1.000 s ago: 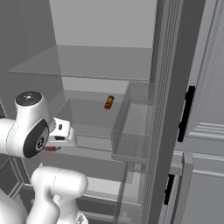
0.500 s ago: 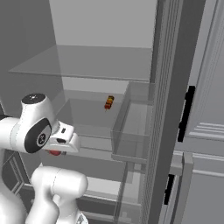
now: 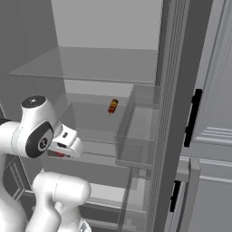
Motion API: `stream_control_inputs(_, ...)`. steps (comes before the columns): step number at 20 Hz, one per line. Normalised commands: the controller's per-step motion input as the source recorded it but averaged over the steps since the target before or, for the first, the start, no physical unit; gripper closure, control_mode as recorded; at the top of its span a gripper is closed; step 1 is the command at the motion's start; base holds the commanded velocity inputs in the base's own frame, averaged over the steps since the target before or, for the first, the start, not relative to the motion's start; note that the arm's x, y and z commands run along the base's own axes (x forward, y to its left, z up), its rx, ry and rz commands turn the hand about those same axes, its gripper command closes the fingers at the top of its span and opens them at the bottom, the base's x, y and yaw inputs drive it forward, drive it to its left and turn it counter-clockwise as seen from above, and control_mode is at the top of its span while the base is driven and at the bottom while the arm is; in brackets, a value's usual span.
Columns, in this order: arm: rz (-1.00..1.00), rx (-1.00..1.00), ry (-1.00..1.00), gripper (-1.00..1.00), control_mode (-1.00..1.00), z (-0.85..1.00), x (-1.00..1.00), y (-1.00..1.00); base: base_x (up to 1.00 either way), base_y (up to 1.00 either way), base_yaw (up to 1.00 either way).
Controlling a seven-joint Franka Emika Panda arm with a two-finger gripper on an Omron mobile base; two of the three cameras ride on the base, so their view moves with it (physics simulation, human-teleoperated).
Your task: Take the strawberry from the fridge and place it on top of the pancake, located on the dining counter.
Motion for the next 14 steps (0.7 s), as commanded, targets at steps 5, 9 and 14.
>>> stream_control_inputs(5,0.00,0.00,-0.05,1.00,-1.00,0.00,0.00,0.00,0.00,0.00,0.00)
stream_control_inputs(9,0.00,0.00,0.00,1.00,-1.00,0.00,0.00,0.00,0.00,0.00,0.00)
stream_control_inputs(14,0.00,0.00,-0.05,1.00,1.00,0.00,-0.23,0.00,-0.37,0.00,0.00)
